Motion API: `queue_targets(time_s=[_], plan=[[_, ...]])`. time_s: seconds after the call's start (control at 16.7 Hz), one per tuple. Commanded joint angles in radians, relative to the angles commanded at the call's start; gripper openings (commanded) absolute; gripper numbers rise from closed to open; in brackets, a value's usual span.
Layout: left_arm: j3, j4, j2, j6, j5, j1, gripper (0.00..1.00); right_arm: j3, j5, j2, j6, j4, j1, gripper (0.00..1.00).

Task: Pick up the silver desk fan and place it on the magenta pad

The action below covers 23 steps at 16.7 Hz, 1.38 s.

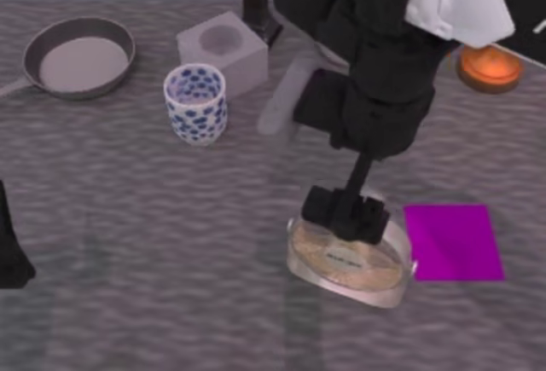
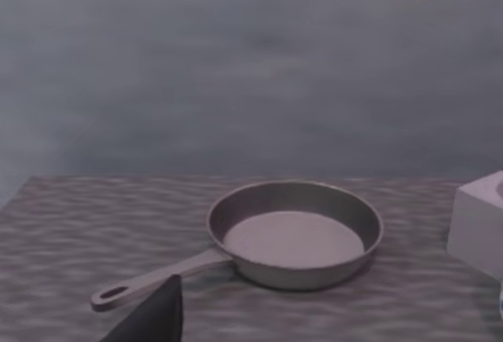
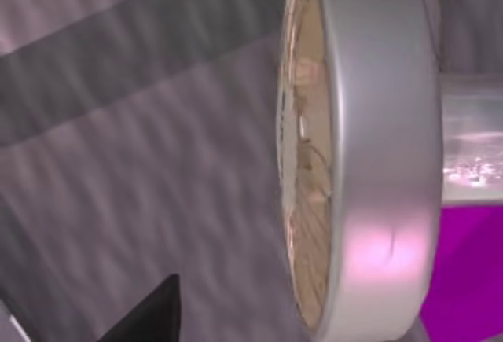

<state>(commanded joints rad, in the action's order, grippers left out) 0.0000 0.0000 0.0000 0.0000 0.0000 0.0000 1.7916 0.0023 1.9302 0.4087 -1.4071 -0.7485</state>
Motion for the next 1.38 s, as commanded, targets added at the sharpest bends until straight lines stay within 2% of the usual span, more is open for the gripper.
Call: queue_targets(time_s=[0.42,0.78,1.08,1.38], plan=[[0.000,0.000,0.000,0.000,0.000,0.000,1.00,0.012,0.000,0.022,0.005,-0.014,-0.005,1.00],[0.000,0.000,0.000,0.000,0.000,0.000,1.00,-0.154,0.000,0.023,0.004,0.153,-0.010,1.00],[0.000,0.000,0.000,0.000,0.000,0.000,1.00,-0.178,0.000,0.025,0.003,0.177,-0.011,1.00],[0.000,0.000,0.000,0.000,0.000,0.000,1.00,-0.178,0.000,0.025,0.003,0.177,-0.011,0.62]])
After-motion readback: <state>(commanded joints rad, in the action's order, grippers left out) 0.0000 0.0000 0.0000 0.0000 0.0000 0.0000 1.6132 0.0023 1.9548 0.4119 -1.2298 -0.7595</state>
